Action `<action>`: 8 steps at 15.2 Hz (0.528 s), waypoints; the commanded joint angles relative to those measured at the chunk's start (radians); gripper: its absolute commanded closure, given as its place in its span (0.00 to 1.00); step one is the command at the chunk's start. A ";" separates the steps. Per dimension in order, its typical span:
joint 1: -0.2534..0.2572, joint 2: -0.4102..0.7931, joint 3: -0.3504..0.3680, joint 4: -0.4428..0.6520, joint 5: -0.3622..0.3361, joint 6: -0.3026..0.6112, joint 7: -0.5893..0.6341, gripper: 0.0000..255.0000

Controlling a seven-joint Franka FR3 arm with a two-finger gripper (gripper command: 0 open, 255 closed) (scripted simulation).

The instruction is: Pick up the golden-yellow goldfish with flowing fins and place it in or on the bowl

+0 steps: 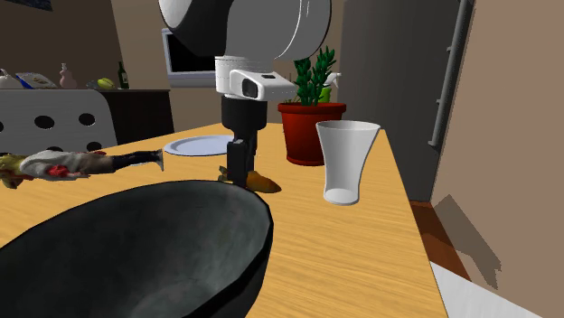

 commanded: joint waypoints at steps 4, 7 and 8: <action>0.000 0.000 0.000 0.000 0.000 0.000 0.000 1.00; 0.000 0.000 0.000 0.000 0.000 0.000 0.000 1.00; 0.000 0.000 0.000 0.000 0.000 0.000 0.000 1.00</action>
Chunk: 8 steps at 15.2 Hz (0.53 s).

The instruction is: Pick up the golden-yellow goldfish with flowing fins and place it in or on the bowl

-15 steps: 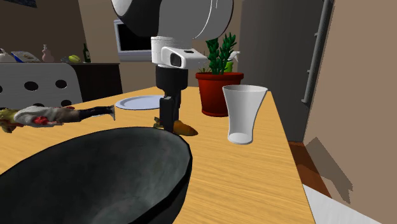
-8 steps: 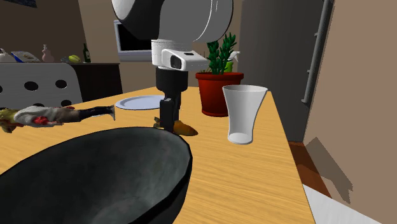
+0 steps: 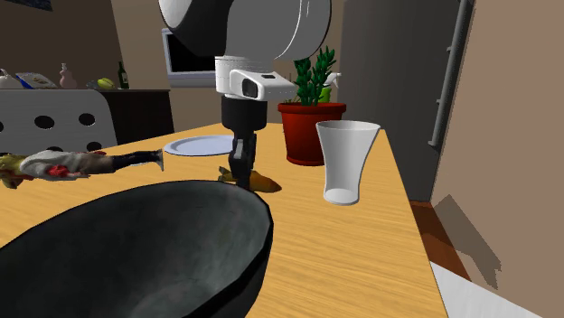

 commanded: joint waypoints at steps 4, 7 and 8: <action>0.001 0.000 0.001 0.013 0.001 -0.013 -0.001 1.00; 0.007 0.001 0.002 0.055 0.001 -0.054 -0.003 1.00; 0.010 0.002 0.003 0.070 0.001 -0.068 -0.003 1.00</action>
